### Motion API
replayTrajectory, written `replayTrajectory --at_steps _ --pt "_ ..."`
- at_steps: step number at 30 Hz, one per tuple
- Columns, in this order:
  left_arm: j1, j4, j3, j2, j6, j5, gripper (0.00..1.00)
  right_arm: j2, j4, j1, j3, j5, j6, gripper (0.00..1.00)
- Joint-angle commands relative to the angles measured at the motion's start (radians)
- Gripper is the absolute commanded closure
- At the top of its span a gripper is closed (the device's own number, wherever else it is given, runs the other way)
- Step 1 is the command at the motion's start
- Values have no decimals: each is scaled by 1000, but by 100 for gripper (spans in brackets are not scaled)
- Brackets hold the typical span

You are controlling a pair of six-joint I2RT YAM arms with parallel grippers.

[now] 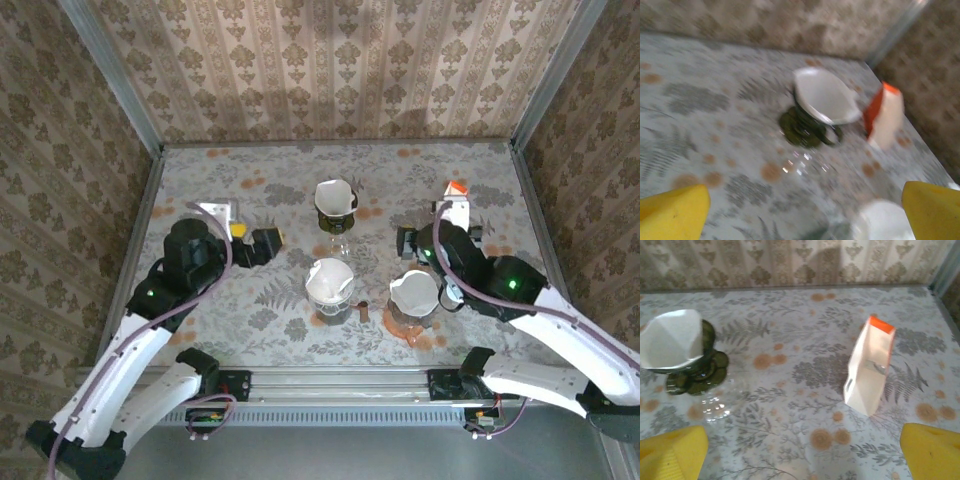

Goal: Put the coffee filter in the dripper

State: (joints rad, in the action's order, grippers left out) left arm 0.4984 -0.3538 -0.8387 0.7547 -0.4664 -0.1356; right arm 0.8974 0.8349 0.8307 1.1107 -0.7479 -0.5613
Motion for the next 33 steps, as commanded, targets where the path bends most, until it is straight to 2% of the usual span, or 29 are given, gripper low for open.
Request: replayTrajectory --at_steps 1,6,14,16,19,24,29,30,33 --pt "-82 89 30 33 41 133 0 -81 -91 -23 -88 -66 -31 0" --pt "-168 261 116 113 156 222 0 -161 -131 -30 -165 -109 -28 0" --pt "-336 392 137 415 312 264 0 -214 -167 -41 -214 -154 -10 0" --pt "-366 474 174 479 372 332 0 -220 -178 -46 -228 -156 -3 0" --pt "-414 612 229 557 397 371 0 -224 -186 -54 -242 -157 0 0" --pt "-428 964 341 662 499 419 0 -225 -189 -70 -251 -164 1 0" --pt "-463 1213 440 762 485 300 0 -235 -208 -110 -277 -163 9 0" --pt "-463 1305 466 794 497 298 0 -238 -222 -122 -287 -156 22 0" --pt "-472 1296 466 794 486 285 0 -243 -273 -159 -323 -120 89 0"
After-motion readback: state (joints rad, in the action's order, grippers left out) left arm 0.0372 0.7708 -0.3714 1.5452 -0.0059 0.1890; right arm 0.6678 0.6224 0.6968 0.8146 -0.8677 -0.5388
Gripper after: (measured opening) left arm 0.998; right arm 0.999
